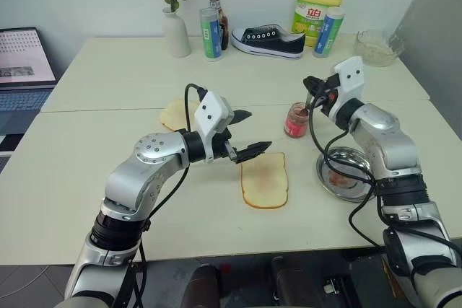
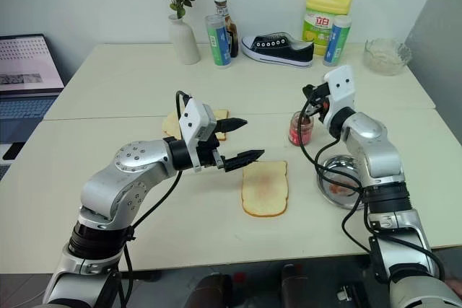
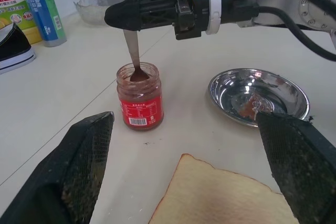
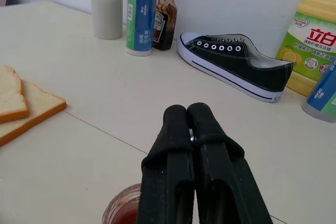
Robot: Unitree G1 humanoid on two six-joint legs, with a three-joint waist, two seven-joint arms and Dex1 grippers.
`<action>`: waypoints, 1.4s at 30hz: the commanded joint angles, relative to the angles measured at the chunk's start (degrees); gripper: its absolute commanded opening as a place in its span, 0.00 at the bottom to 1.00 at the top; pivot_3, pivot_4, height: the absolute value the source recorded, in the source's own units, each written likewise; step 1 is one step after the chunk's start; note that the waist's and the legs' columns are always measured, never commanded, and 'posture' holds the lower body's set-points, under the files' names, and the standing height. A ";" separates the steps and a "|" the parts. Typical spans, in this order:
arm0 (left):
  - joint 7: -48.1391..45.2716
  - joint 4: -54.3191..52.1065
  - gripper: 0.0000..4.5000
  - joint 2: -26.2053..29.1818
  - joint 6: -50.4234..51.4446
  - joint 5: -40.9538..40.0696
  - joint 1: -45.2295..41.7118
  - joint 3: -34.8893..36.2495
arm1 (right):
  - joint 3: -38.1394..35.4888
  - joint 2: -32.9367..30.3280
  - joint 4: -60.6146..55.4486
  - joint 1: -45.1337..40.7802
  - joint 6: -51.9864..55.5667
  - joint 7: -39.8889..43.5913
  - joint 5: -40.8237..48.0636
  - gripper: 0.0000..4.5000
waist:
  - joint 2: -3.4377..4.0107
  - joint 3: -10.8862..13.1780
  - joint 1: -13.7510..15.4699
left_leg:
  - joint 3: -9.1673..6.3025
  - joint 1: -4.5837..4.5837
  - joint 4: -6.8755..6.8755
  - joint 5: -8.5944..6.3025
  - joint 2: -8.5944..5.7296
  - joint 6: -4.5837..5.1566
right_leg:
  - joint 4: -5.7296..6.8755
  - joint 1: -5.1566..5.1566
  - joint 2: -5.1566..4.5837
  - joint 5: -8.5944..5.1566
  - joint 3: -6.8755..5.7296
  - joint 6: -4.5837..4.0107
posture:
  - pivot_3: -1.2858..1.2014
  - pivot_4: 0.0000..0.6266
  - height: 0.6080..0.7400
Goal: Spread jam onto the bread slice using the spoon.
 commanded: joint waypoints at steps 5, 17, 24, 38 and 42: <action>-0.01 -1.93 1.00 0.68 -0.36 0.17 -0.24 0.24 | -5.33 4.38 -1.48 -1.06 8.31 -1.76 4.40 0.01 | 0.00 0.00 -0.02 | -0.06 0.01 0.00 0.00 0.01 0.00 | 0.03 0.01 0.00 0.01 -0.04 -0.01 | 0.52 0.24 1.00; -0.57 -1.65 1.00 0.64 -1.14 0.42 -0.08 -0.01 | -19.45 9.62 -2.14 -5.75 23.64 -11.30 15.31 0.01 | 0.01 0.00 -0.02 | -0.13 0.00 0.00 0.00 0.00 -0.01 | 0.05 0.02 -0.02 0.01 -0.12 -0.01 | 0.52 0.24 1.00; -1.00 -0.62 1.00 0.43 -1.83 1.00 -0.64 -0.53 | -27.15 11.50 -1.27 -7.95 28.26 -17.66 20.93 0.01 | 0.01 0.00 -0.06 | -0.12 -0.01 -0.01 0.00 -0.01 -0.01 | 0.05 0.02 -0.02 0.01 -0.11 -0.01 | 0.52 0.24 1.00; -2.63 2.00 1.00 0.84 -3.29 1.99 -1.90 -0.44 | -35.61 12.67 -2.52 -8.20 32.33 -26.21 29.94 0.01 | 0.01 -0.01 -0.09 | -0.10 -0.01 -0.02 0.00 -0.01 0.00 | 0.04 0.01 -0.01 0.01 -0.11 -0.01 | 0.52 0.24 1.00; -3.06 2.12 1.00 0.92 -3.41 2.12 -2.09 -0.56 | -35.50 11.57 -3.20 -7.65 31.72 -26.35 30.04 0.01 | 0.02 -0.01 -0.10 | -0.10 -0.01 -0.02 0.00 -0.01 0.00 | 0.04 0.01 -0.01 0.01 -0.11 -0.01 | 0.52 0.24 1.00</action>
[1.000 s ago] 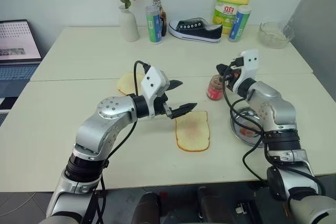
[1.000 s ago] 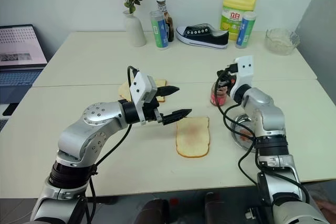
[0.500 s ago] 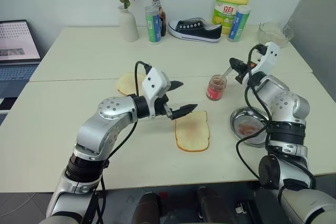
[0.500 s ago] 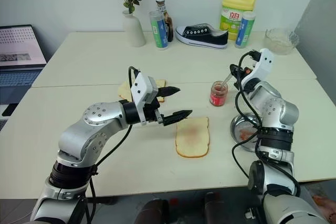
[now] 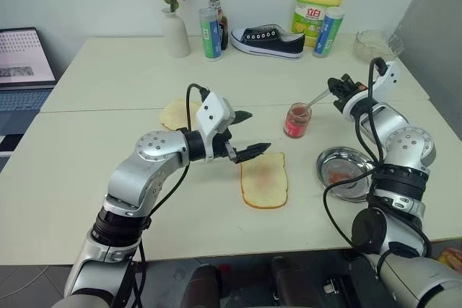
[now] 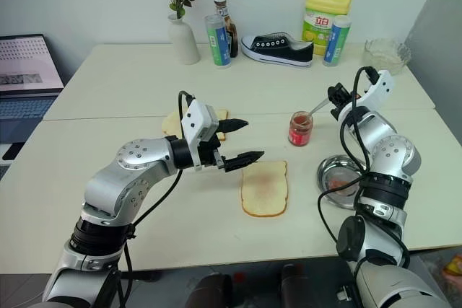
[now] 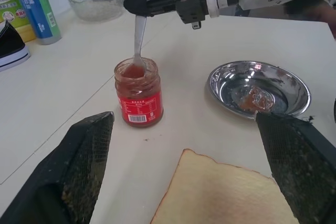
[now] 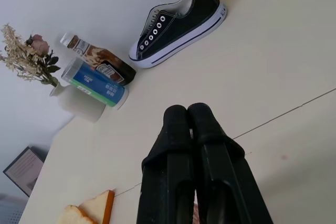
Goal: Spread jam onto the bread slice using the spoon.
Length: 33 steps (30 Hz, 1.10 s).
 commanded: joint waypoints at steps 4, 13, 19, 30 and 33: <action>-0.91 -0.24 1.00 0.59 -1.31 0.54 -1.65 0.30 | 0.76 -2.62 -4.41 0.16 -2.26 1.34 0.45 0.01 | 0.00 0.00 0.00 | 0.00 0.00 0.00 0.00 0.00 0.00 | 0.00 0.00 0.00 0.00 0.00 0.00 | 0.52 0.24 1.00; -1.90 0.03 1.00 0.57 -1.22 0.74 -2.32 0.32 | 2.63 -3.55 -6.18 0.57 -3.60 2.51 0.00 0.01 | 0.00 0.00 0.00 | 0.00 0.00 0.00 0.00 0.00 0.00 | 0.00 0.00 0.01 0.00 0.01 0.00 | 0.52 0.24 1.00; -2.15 -0.18 1.00 0.78 -0.97 0.67 -2.24 0.57 | 1.76 -3.27 -6.42 0.33 -3.52 1.53 1.28 0.01 | 0.00 0.00 0.01 | 0.00 -0.01 0.00 0.00 0.00 0.00 | 0.00 0.00 0.00 0.00 0.01 0.00 | 0.52 0.24 1.00; -6.78 2.81 1.00 5.40 -1.79 -0.58 -4.54 3.02 | -8.21 1.45 -11.05 1.48 0.27 -7.81 18.66 0.01 | 0.00 0.00 -0.01 | -0.01 -0.01 0.00 0.00 0.01 0.00 | 0.00 0.00 0.02 0.00 -0.02 0.00 | 0.52 0.24 1.00; -11.10 1.56 1.00 7.67 0.61 -4.70 -4.54 4.66 | -8.26 2.62 -14.82 3.05 2.99 -10.22 26.77 0.01 | 0.01 0.01 -0.07 | -0.03 -0.03 -0.02 0.00 0.04 0.01 | -0.01 0.00 0.03 0.00 -0.04 0.00 | 0.52 0.24 1.00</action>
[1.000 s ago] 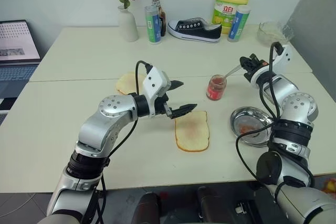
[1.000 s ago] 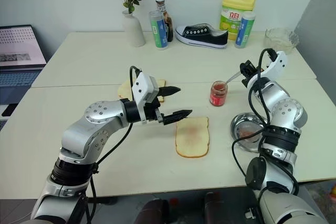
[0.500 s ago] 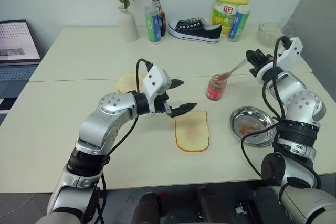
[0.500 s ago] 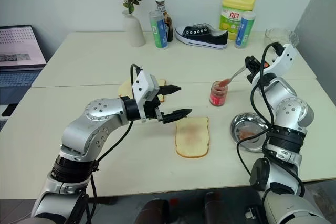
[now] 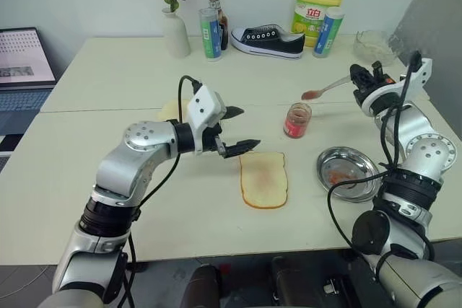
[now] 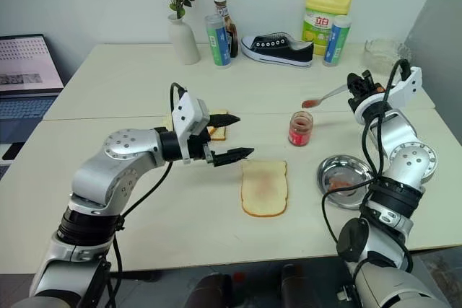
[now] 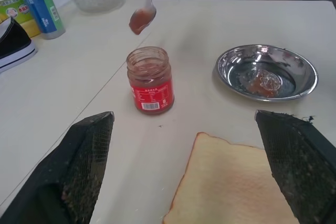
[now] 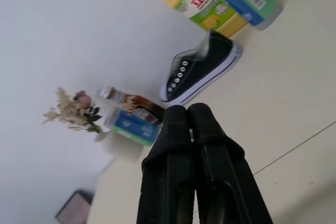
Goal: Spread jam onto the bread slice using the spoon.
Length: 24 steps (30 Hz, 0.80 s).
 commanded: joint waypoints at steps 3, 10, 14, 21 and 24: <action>-8.96 -4.42 1.00 6.22 4.29 -7.70 0.54 3.41 | 1.96 0.87 -9.24 2.85 4.45 -4.84 14.70 0.01 | 0.02 0.01 -0.07 | -0.01 0.00 -0.01 0.00 0.00 0.00 | 0.01 -0.01 0.00 0.00 -0.01 0.00 | 0.52 0.24 1.00; -16.80 -9.96 1.00 16.69 7.71 -12.30 7.74 4.11 | 12.34 1.52 -19.35 11.37 5.74 -11.33 28.30 0.01 | 0.05 0.02 -0.70 | -0.07 0.01 -0.03 -0.01 0.06 0.01 | 0.01 -0.01 0.05 -0.02 -0.03 -0.01 | 0.52 0.24 1.00; -16.70 -11.81 1.00 18.75 6.53 -11.79 11.28 4.27 | 20.12 -1.59 -23.15 16.48 6.69 -7.83 25.44 0.01 | 0.05 0.02 -0.74 | -0.10 0.00 -0.01 -0.01 0.05 0.01 | -0.01 0.00 0.04 -0.03 -0.04 0.00 | 0.52 0.24 1.00; -14.59 -14.04 1.00 19.89 5.73 -10.90 15.48 5.09 | 28.63 -4.08 -24.60 23.37 3.65 -1.35 16.71 0.01 | 0.04 0.02 -0.63 | -0.08 0.01 -0.01 -0.01 0.05 0.01 | -0.02 -0.01 0.04 -0.17 -0.03 0.23 | 0.52 0.24 1.00; -13.55 -14.75 1.00 19.67 5.86 -11.10 16.16 5.31 | 29.66 -4.70 -23.26 23.76 1.73 0.56 12.42 0.01 | 0.04 0.02 -0.41 | -0.06 0.02 0.00 0.00 0.05 0.01 | -0.02 0.00 0.04 -0.18 -0.02 0.25 | 0.52 0.24 1.00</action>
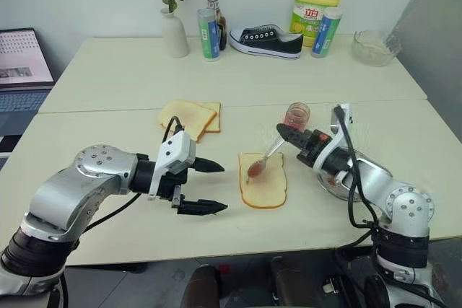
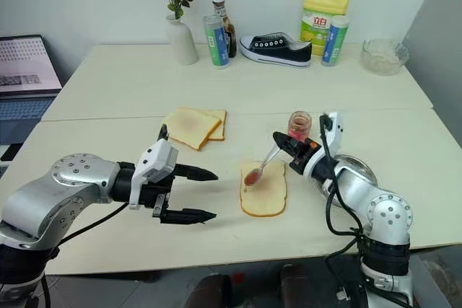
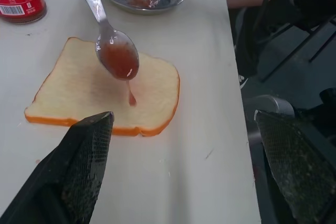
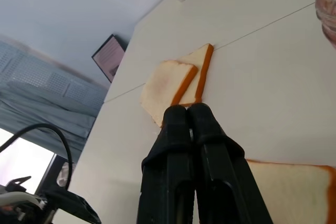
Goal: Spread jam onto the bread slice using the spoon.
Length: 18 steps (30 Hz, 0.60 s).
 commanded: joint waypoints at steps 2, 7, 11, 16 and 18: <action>1.51 -2.68 1.00 0.28 -0.42 -0.49 0.26 1.88 | 1.32 -1.56 0.02 0.08 -3.73 4.19 -6.83 0.01 | 0.00 0.00 0.16 | -0.01 0.00 0.00 0.00 0.00 0.00 | 0.00 0.00 0.00 0.00 -0.01 0.00 | 0.52 0.24 1.00; 2.39 -3.12 1.00 0.17 -0.17 -0.89 0.21 1.74 | 2.76 -2.45 0.99 0.46 -5.35 7.49 -13.03 0.01 | 0.00 0.00 0.20 | 0.00 0.00 0.00 0.00 0.00 0.00 | 0.00 0.00 0.00 0.00 0.00 0.01 | 0.52 0.24 1.00; 2.64 -3.01 1.00 0.18 -0.45 -0.77 0.06 1.47 | 4.32 -3.88 1.23 0.80 -6.39 10.62 -18.57 0.01 | 0.00 0.00 0.29 | 0.01 0.00 0.00 0.00 0.00 0.00 | 0.00 0.00 0.00 0.00 0.00 0.01 | 0.52 0.24 1.00; 2.48 -2.60 1.00 0.04 -0.99 -0.33 -0.23 1.04 | 5.27 -5.34 0.66 1.25 -6.78 14.11 -22.86 0.01 | 0.00 0.00 0.35 | 0.00 0.00 0.00 0.00 0.00 0.00 | 0.00 0.00 0.00 0.00 -0.01 0.00 | 0.52 0.24 1.00; 2.10 -2.22 1.00 0.20 -1.38 -0.12 -0.31 1.06 | 3.34 -5.86 0.27 0.41 -5.59 14.26 -21.44 0.01 | 0.00 0.00 0.42 | 0.00 0.00 0.01 0.00 -0.01 0.00 | 0.00 0.00 0.00 0.00 -0.01 0.00 | 0.52 0.24 1.00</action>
